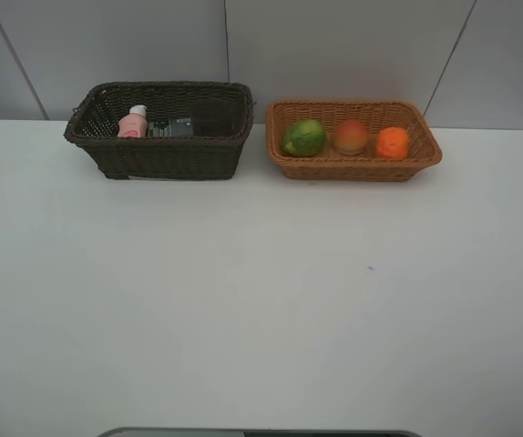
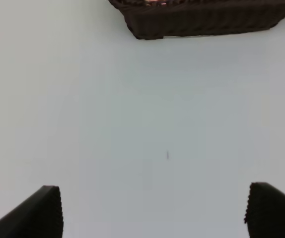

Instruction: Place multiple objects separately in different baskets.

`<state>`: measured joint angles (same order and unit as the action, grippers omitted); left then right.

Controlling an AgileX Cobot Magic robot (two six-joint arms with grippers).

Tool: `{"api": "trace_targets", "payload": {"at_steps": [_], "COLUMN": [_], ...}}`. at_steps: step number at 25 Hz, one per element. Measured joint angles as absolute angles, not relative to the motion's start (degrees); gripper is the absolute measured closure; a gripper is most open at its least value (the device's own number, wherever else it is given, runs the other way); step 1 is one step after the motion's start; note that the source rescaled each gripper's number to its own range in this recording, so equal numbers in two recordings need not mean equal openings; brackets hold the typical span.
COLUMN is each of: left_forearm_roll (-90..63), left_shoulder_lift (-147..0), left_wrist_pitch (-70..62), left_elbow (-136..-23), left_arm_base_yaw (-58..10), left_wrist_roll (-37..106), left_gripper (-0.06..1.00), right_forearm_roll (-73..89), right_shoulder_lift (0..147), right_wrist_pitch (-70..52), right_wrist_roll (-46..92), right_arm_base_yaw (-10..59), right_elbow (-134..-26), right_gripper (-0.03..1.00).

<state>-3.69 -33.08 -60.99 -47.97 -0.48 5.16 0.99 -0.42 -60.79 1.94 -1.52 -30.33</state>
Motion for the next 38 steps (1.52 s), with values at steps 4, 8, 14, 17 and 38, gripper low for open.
{"api": "trace_targets", "payload": {"at_steps": [4,8,14,17,38], "left_forearm_roll": [-5.19,-8.81,-10.45,-10.58,-11.03], "left_shoulder_lift": [-21.83,-12.59,-3.24,-1.05,-0.2], "left_wrist_pitch": [-67.92,-68.8,-68.8,-68.8,-65.82], "left_elbow": [-47.49,-46.94,-43.08,-40.23,-30.83], "left_arm_base_yaw": [-0.48,-0.48,-0.48,-0.48,-0.48], "left_wrist_roll": [5.71,8.38,11.31,11.51,11.61], "left_gripper": [-0.01,-0.01,-0.01,-0.01,-0.01], "right_forearm_roll": [0.99,0.99,0.99,0.99,0.99], "right_shoulder_lift": [-0.42,-0.42,-0.42,-0.42,-0.42], "right_wrist_pitch": [-60.79,-60.79,-60.79,-60.79,-60.79], "right_wrist_roll": [1.94,1.94,1.94,1.94,1.94], "right_arm_base_yaw": [-1.52,-1.52,-1.52,-1.52,-1.52], "right_elbow": [-30.33,-30.33,-30.33,-30.33,-30.33], "right_gripper": [0.19,0.19,0.19,0.19,0.19]}}
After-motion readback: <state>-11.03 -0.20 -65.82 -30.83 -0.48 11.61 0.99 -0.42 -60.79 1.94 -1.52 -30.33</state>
